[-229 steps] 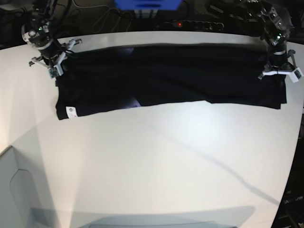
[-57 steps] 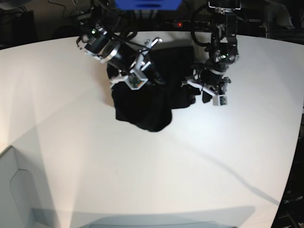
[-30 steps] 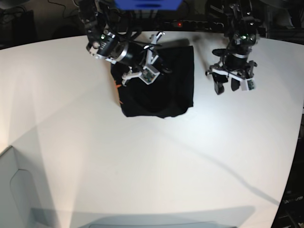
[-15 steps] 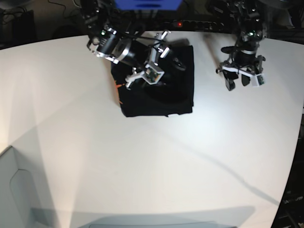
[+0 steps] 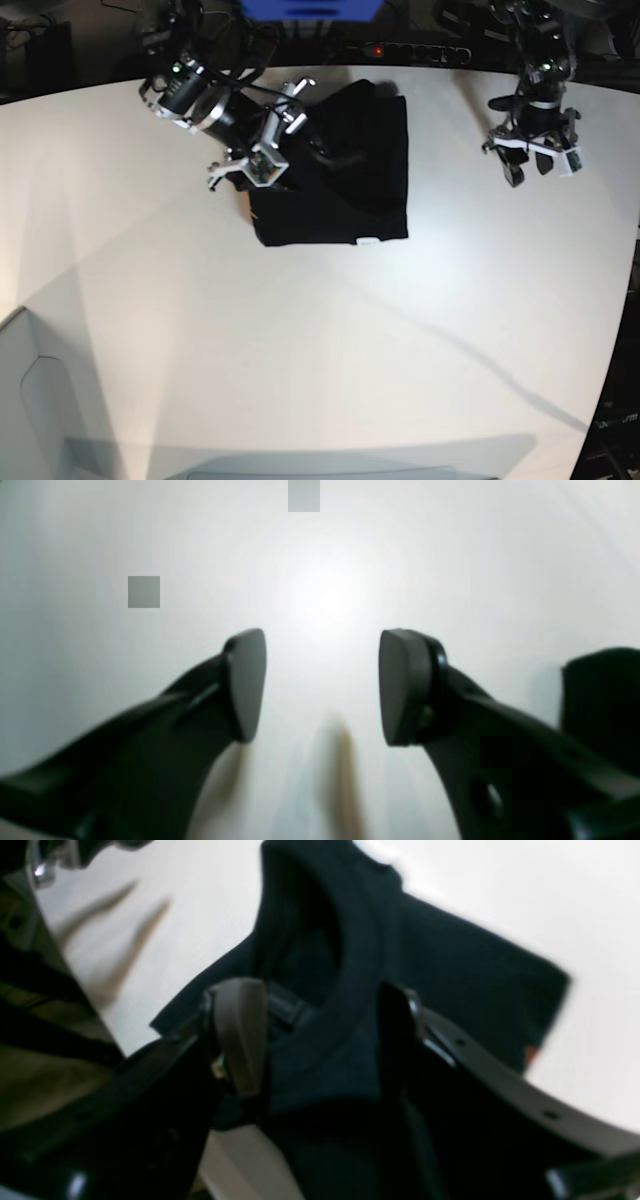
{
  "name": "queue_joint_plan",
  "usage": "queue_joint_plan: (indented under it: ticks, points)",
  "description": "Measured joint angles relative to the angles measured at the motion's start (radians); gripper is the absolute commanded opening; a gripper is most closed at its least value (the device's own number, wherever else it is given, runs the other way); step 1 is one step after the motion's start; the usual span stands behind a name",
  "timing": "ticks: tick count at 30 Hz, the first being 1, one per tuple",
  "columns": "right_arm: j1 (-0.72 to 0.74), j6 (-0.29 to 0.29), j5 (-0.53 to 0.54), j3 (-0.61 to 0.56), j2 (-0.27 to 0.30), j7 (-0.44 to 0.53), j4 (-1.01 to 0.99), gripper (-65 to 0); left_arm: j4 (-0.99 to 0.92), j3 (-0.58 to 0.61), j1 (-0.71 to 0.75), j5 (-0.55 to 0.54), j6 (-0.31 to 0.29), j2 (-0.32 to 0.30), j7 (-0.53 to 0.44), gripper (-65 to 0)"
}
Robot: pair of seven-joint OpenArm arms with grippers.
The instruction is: Fold the T-shirt properly
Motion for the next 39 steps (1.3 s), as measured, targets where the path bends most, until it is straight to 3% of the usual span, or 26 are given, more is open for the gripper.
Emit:
queue_joint_plan:
  ticks: [4,8,16,21,23,30,35,39]
  points:
    - [0.011,0.000,-0.002,0.026,0.003,-0.005,-0.024,-29.2,0.000,0.001,-0.001,-0.001,-0.001,0.002,0.004,-30.3]
    - [0.045,0.000,0.000,-0.075,0.003,-0.005,-0.130,-29.2,0.000,0.002,-0.002,-0.001,-0.001,0.002,0.004,-30.3]
    - [0.170,0.000,-0.005,-0.214,-0.064,0.001,-0.349,-29.2,0.024,0.003,-0.013,-0.001,-0.003,-0.006,0.002,-30.3]
    - [0.224,0.000,-0.004,-0.320,-0.074,0.003,-0.448,-29.2,0.056,0.005,-0.010,0.000,0.000,-0.032,0.001,-30.3]
    - [0.237,0.000,-0.004,-0.344,-0.074,0.001,-0.472,-29.2,0.068,0.005,-0.011,0.000,-0.001,-0.031,0.047,-30.3]
    - [0.234,0.000,-0.008,-0.341,-0.071,0.023,-0.436,-29.1,0.074,-0.028,-0.022,0.000,-0.003,-0.031,0.095,-30.3]
    - [0.162,0.000,0.002,-0.317,-0.059,0.031,-0.260,-29.0,0.140,-0.020,-0.013,-0.003,-0.002,-0.016,0.097,-30.3]
    - [0.137,0.000,-0.010,-0.210,-0.043,0.017,-0.158,-29.0,0.184,0.051,0.048,-0.108,-0.005,0.008,0.098,-30.3]
